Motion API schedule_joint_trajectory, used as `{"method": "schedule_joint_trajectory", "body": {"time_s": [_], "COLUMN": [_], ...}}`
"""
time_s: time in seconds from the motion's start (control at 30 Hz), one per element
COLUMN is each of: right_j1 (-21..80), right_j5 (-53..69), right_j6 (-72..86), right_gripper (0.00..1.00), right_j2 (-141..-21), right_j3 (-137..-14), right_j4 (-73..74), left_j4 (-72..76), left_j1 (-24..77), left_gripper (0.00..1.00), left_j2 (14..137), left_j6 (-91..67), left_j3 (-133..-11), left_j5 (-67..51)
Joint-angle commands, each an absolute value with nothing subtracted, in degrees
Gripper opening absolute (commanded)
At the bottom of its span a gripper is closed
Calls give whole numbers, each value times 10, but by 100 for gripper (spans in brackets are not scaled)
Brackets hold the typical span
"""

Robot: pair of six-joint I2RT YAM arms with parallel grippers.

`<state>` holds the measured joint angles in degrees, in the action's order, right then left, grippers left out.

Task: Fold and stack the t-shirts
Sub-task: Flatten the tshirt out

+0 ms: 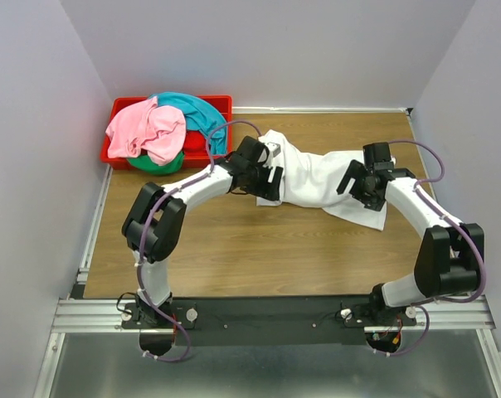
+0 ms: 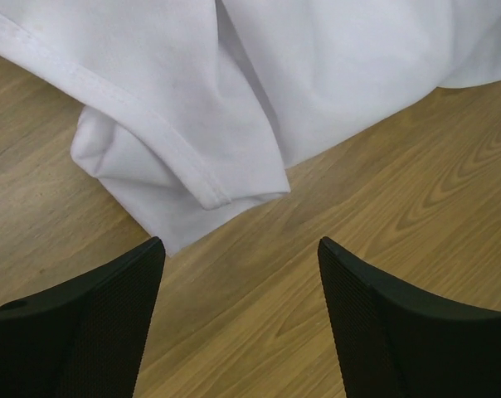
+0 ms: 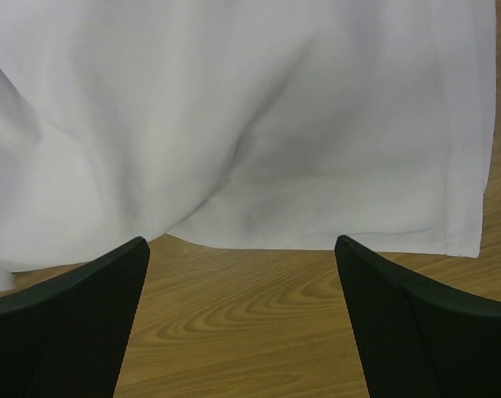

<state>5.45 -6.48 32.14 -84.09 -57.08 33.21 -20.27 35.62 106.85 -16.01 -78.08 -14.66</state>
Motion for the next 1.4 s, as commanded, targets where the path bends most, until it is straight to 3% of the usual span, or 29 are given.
{"method": "schedule_joint_trajectory", "body": {"time_s": [0.0, 0.37, 0.57, 0.67, 0.8, 0.93, 1.0, 1.07, 1.1, 1.13, 1.23, 1.37], "right_j1": [54, 54, 54, 55, 55, 55, 54, 54, 54, 54, 54, 54], "right_j5": [-43, -40, -33, -30, -22, -11, -8, -4, -4, -4, -4, -25], "right_j6": [337, 336, 331, 327, 321, 311, 309, 306, 306, 306, 301, 295], "right_gripper": [99, 98, 95, 89, 75, 56, 50, 34, 18, 12, 4, 3], "right_j2": [-852, -884, -912, -929, -947, -970, -976, -977, -975, -964, -934, -862], "right_j3": [-565, -546, -540, -534, -530, -532, -533, -537, -539, -541, -550, -585], "right_j4": [332, 308, 280, 264, 247, 236, 235, 235, 236, 236, 254, 310], "left_j4": [-192, -169, -167, -169, -169, -170, -176, -185, -199, -205, -235, -282], "left_j1": [355, 355, 355, 355, 355, 355, 355, 354, 353, 353, 352, 351], "left_gripper": [80, 67, 56, 46, 29, 0, 0, 0, 0, 0, 0, 0], "left_j2": [1099, 1158, 1194, 1201, 1199, 1194, 1184, 1168, 1161, 1143, 1109, 1042], "left_j6": [-171, -200, -207, -208, -205, -200, -198, -194, -191, -188, -183, -182], "left_j3": [-800, -833, -867, -870, -865, -862, -866, -878, -882, -890, -909, -928], "left_j5": [-174, -191, -192, -184, -174, -162, -149, -133, -128, -119, -99, -68]}}
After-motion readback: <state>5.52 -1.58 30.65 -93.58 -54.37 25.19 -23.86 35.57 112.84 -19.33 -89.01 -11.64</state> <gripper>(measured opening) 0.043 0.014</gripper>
